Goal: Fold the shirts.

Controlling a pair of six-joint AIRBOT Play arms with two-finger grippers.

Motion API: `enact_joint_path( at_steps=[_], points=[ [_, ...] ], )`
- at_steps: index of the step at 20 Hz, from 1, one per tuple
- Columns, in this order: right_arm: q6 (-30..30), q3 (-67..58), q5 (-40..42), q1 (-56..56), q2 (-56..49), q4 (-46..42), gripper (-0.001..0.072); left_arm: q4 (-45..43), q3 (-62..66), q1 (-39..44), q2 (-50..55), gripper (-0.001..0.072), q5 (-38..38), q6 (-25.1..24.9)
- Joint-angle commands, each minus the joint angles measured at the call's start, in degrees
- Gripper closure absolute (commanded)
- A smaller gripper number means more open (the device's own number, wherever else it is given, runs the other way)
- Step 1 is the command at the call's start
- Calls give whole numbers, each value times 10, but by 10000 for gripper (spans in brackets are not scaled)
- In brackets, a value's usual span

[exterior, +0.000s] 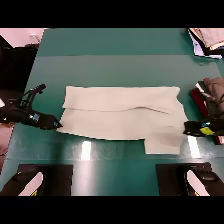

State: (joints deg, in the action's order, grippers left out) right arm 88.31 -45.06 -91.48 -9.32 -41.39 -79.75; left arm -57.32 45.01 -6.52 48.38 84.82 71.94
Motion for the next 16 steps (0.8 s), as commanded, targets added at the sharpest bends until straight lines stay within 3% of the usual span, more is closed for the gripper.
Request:
enact_joint_path(
  at_steps=[1,7,16],
  points=[
    [2,-46,-28,-1,45,-39,699,-12,1,0,-44,687,17,16],
    [2,-96,60,-1,-38,-39,699,-11,-1,0,-35,687,-177,17],
    [1,-165,160,24,-222,-38,698,64,17,0,136,686,-304,-5]
  ],
)
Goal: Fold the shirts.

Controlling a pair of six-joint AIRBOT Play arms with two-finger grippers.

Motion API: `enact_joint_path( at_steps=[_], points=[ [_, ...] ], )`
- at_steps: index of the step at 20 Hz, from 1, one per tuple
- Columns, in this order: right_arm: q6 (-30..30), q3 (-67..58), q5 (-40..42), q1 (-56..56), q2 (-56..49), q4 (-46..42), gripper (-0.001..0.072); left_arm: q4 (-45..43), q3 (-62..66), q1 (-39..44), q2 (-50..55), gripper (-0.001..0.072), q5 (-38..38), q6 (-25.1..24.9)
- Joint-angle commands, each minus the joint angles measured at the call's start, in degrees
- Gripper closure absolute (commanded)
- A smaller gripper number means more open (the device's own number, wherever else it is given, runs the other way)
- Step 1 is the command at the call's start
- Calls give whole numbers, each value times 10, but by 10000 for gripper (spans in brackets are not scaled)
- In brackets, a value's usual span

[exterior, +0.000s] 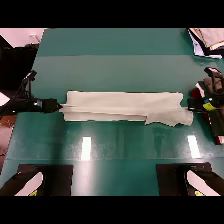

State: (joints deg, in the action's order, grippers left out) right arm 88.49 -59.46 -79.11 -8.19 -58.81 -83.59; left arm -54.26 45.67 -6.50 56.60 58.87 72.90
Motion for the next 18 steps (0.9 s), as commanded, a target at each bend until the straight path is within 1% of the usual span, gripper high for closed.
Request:
enact_joint_path(
  at_steps=[1,4,7,8,9,10,11,13,14,15,16,17,18],
  points=[
    [0,-31,46,20,-66,0,698,33,21,0,75,687,-50,-14],
    [0,-63,68,27,-114,3,695,33,59,0,127,686,-75,-13],
    [0,-102,101,21,-164,68,691,72,98,0,162,682,-115,4],
    [-1,-113,112,14,-177,100,626,95,109,0,168,424,-127,4],
    [-1,-125,120,5,-190,137,335,116,119,0,171,79,-139,5],
    [-5,-140,119,-5,-201,165,200,129,130,-1,171,30,-144,7],
    [-23,-155,107,-18,-208,188,197,132,145,-1,171,57,-142,7],
    [-57,-175,64,-47,-211,200,197,131,174,-1,170,59,-107,6],
    [-81,-178,34,-64,-211,201,197,131,185,-1,170,63,-76,6],
    [-99,-175,5,-82,-211,201,197,131,190,-1,170,226,-47,6],
    [-118,-167,-21,-103,-211,201,196,131,189,-1,170,480,-15,0],
    [-138,-152,-34,-125,-211,202,196,130,189,-1,170,667,10,-17],
    [-154,-132,-35,-147,-211,210,178,130,189,-1,170,686,35,-35]
  ],
)
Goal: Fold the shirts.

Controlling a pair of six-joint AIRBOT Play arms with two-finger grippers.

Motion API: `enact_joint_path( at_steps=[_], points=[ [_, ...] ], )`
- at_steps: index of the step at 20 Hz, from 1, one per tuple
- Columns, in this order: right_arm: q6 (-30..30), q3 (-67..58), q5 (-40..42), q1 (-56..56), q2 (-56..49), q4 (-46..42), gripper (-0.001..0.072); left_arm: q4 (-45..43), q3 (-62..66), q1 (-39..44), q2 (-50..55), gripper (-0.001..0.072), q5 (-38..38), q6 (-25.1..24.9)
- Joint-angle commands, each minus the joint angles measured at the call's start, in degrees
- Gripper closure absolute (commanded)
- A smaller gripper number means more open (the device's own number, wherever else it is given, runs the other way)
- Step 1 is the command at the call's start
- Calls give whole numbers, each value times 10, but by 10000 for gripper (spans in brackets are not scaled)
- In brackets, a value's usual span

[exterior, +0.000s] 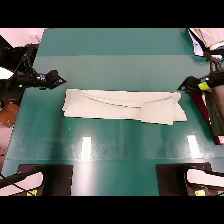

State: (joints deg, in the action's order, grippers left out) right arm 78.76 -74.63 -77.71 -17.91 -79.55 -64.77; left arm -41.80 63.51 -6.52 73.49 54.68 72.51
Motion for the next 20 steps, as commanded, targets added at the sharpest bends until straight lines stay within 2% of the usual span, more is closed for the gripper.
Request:
enact_joint_path(
  at_steps=[1,2,5,9,14,20],
  points=[
    [-68,43,-44,-76,-5,30,81,4,11,2,1,686,95,-31],
    [-87,65,-44,-99,-12,50,58,2,11,8,1,686,108,-31],
    [-150,104,-51,-150,-55,112,58,-1,10,43,2,686,111,-31],
    [-197,99,-48,-164,-115,127,60,-15,10,107,2,686,94,-28],
    [-203,44,-59,-160,-167,128,66,-21,10,157,2,686,71,-23],
    [-215,37,-110,-134,-202,128,68,-28,10,158,2,686,46,-19]
  ],
)
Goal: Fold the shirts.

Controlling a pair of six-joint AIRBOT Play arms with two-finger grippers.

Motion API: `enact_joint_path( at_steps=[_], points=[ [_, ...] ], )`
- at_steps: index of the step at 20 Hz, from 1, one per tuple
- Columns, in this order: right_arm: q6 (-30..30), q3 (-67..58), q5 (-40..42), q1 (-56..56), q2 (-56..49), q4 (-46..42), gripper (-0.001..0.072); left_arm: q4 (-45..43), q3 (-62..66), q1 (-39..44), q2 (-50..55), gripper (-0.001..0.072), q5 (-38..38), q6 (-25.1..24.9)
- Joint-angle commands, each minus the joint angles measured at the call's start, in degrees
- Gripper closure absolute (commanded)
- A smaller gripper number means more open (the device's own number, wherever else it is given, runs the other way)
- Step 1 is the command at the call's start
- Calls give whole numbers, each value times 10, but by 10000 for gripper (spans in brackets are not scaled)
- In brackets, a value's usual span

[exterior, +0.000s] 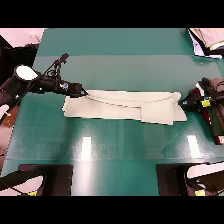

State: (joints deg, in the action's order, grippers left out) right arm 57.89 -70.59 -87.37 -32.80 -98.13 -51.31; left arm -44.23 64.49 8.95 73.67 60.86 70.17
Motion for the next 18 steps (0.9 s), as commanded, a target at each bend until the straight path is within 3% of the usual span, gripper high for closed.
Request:
enact_joint_path(
  at_steps=[1,6,7,8,10,13,18],
  points=[
    [-6,-3,-9,27,-16,-7,89,-4,1,3,0,686,-17,4],
    [-6,-3,11,87,-16,-7,202,-4,1,3,0,686,-16,4],
    [-6,-3,16,93,-16,-7,339,-4,1,3,0,686,-14,4],
    [-6,-3,18,96,-16,-7,428,-4,1,3,0,687,-13,4],
    [-11,-4,16,95,-15,-6,698,-8,1,3,0,687,-8,29],
    [-19,-4,8,93,7,-4,696,-24,1,4,2,688,-5,51],
    [6,-12,24,111,101,83,699,-53,18,64,47,689,-46,80]
  ],
)
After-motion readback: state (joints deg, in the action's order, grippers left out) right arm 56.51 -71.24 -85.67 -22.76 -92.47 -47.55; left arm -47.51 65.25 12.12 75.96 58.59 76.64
